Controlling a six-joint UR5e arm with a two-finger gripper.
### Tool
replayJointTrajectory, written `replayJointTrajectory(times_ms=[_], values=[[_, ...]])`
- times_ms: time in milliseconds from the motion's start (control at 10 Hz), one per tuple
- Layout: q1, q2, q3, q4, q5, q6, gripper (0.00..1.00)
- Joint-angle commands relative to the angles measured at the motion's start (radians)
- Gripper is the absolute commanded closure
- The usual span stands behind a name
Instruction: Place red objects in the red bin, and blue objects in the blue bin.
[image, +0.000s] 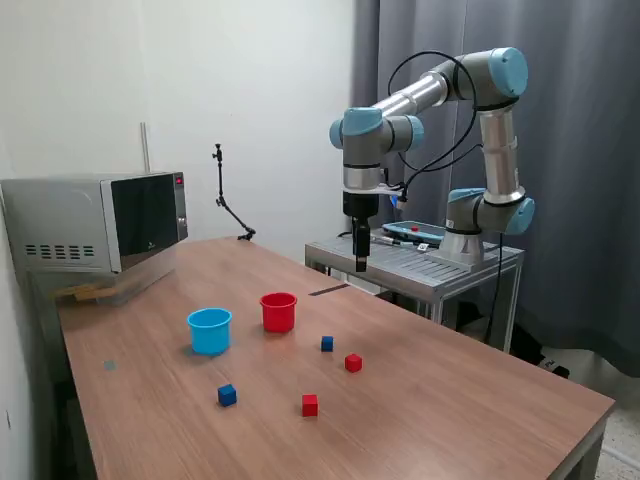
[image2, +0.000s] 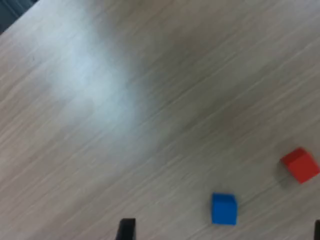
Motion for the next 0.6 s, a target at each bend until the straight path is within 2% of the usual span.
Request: replayJointTrajectory(times_ms=[0,300,500], values=[[-0.006,0.019,0.023,-0.074,-0.049,0.014,0.0],[0.009,0.087,0.042,-0.152,-0.041,0.012,0.0],[0.048,0.151,0.026,-0.174,-0.041,0.0,0.0]])
